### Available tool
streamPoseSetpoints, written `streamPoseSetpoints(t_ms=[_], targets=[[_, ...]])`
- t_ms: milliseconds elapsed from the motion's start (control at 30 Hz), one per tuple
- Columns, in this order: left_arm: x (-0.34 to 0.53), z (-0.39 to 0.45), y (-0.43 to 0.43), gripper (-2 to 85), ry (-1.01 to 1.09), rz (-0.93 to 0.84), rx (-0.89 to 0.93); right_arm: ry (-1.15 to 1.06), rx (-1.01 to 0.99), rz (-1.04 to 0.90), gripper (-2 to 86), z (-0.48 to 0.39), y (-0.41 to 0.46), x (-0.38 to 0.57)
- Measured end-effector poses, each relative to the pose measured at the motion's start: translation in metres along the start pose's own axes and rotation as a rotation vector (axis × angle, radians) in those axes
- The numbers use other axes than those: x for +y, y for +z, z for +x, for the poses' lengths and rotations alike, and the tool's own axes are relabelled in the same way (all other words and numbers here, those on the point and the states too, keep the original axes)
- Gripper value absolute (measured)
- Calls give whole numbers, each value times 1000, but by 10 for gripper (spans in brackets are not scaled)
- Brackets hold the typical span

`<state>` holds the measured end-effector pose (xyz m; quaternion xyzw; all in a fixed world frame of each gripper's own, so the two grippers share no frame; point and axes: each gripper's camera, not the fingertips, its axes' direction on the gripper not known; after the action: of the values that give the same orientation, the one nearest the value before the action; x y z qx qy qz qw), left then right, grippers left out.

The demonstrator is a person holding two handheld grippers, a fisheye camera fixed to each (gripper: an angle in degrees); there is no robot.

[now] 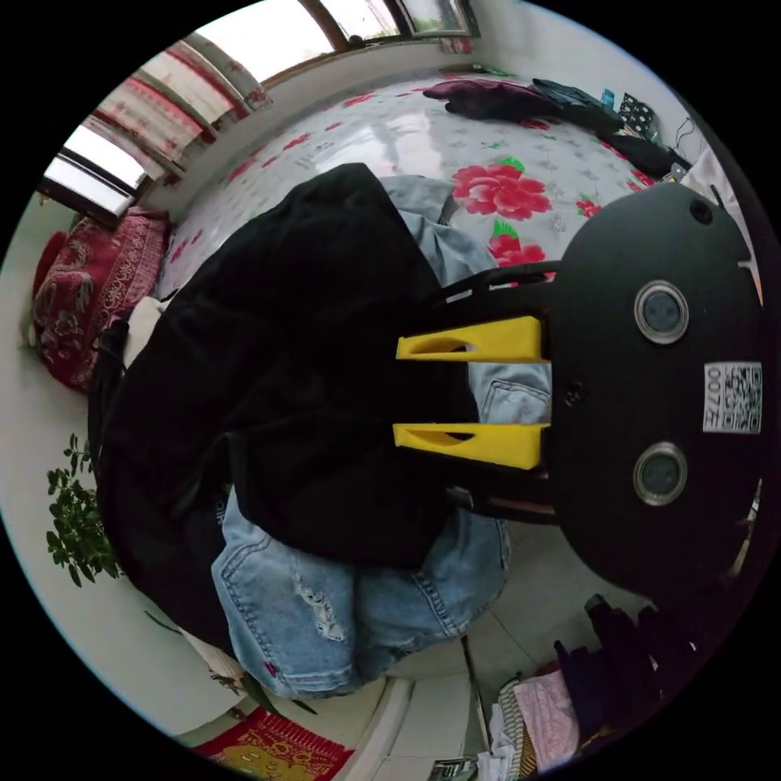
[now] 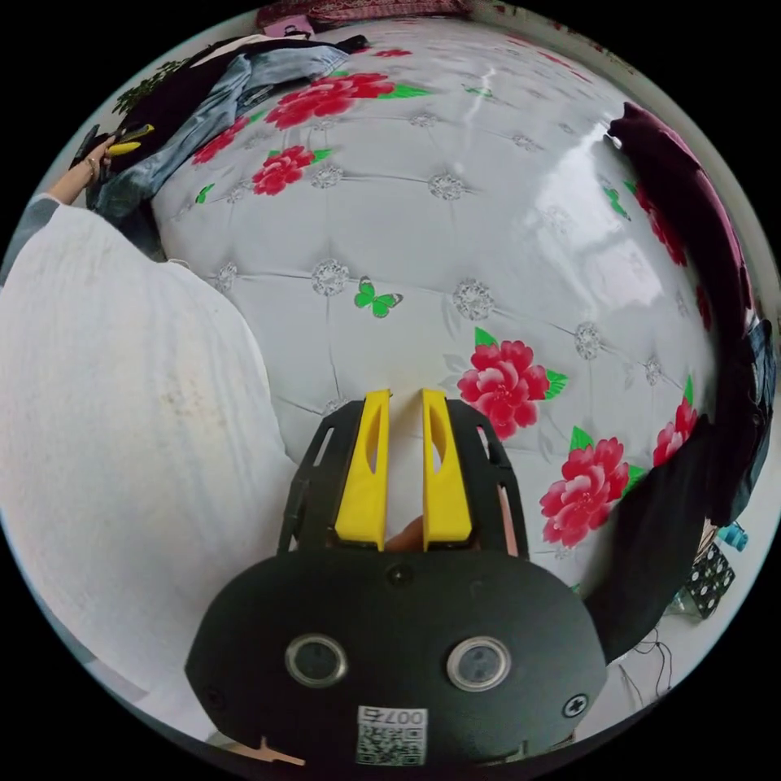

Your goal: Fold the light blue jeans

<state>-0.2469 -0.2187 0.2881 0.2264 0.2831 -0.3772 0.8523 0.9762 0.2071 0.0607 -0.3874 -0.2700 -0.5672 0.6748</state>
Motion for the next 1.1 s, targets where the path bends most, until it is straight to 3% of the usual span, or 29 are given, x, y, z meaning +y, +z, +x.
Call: streamPoseSetpoints(t_ms=[133, 300, 433, 600, 833, 1000, 1100], targets=[[30, 24, -44, -5, 170, 164, 144, 92, -14, 18, 91, 5, 4, -6], [68, 65, -95, -9, 415, 263, 506, 177, -14, 34, 90, 8, 8, -10], [78, 96, -108, -10, 557, 296, 494, 200, -9, 38, 89, 12, 11, -11], [68, 58, -74, -10, 361, 171, 562, 262, 11, 91, 86, 12, 12, -2], [45, 8, -82, -10, 211, 215, 689, 269, -1, 99, 81, 13, 12, 9], [-66, -11, -179, -7, 144, 505, 835, 203, -28, 95, 84, 13, 2, 8], [-110, -13, -227, 1, 65, 636, 687, 193, -25, 143, 85, 13, -12, 8]])
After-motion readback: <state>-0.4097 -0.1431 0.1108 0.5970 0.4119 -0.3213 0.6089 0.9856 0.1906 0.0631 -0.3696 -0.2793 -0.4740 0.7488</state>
